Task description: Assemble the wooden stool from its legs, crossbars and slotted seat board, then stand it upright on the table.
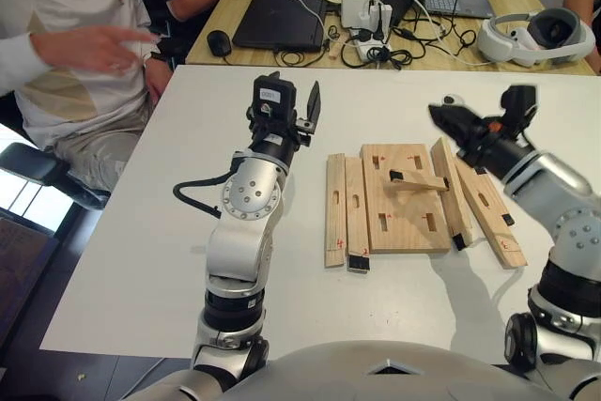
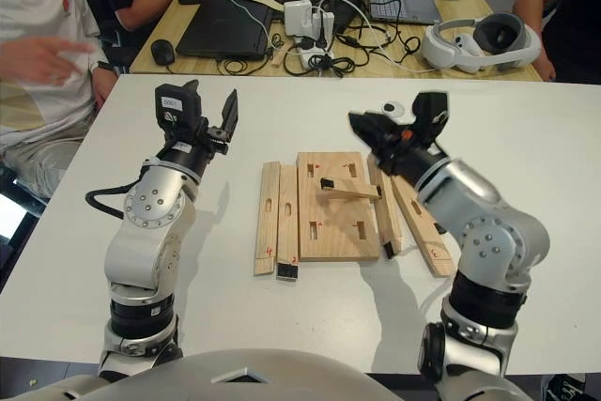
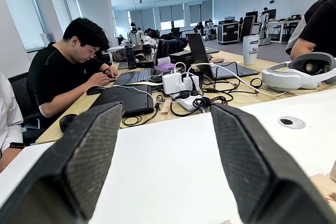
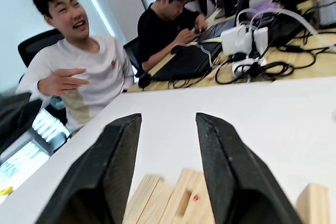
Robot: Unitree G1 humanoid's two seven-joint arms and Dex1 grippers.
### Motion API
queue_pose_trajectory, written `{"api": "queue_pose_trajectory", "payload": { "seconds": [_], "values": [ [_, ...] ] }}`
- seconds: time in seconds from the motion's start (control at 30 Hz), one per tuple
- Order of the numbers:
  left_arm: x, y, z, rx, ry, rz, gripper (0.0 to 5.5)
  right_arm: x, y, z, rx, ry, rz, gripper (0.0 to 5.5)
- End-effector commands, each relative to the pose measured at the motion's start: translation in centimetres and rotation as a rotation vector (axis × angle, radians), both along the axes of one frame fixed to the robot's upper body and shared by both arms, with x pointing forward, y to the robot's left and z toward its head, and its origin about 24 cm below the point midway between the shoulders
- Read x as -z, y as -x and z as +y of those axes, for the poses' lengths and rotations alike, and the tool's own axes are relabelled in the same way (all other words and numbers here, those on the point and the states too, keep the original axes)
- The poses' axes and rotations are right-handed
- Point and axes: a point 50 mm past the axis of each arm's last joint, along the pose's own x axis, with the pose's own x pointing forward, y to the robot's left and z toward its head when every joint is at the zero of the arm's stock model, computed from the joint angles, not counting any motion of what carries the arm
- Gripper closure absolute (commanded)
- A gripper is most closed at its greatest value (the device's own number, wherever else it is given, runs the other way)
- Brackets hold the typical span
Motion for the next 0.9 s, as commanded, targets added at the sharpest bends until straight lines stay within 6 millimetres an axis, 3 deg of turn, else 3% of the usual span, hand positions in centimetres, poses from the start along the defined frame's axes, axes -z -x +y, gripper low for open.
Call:
{"api": "queue_pose_trajectory", "payload": {
  "seconds": [0.03,0.1,0.23,0.63,0.9],
  "values": [
    [0.0,-0.1,-0.3,0.0,-0.001,0.006,2.44,0.4,-1.6,-0.9,0.154,0.057,0.039,3.1],
    [0.0,-0.2,-0.4,0.003,-0.001,0.007,2.44,2.1,-1.8,-0.6,0.193,0.113,0.141,2.73],
    [0.1,-0.3,-0.4,0.013,-0.005,0.01,2.44,5.7,-2.2,-0.2,0.279,0.163,0.396,2.68],
    [0.1,-0.5,-0.6,0.026,-0.01,0.008,2.44,9.6,-3.4,-1.6,0.421,0.154,0.661,2.68],
    [-0.1,-0.4,-0.8,0.033,-0.02,0.0,2.44,10.7,-4.6,-1.4,0.335,0.197,0.686,2.68]
  ]
}}
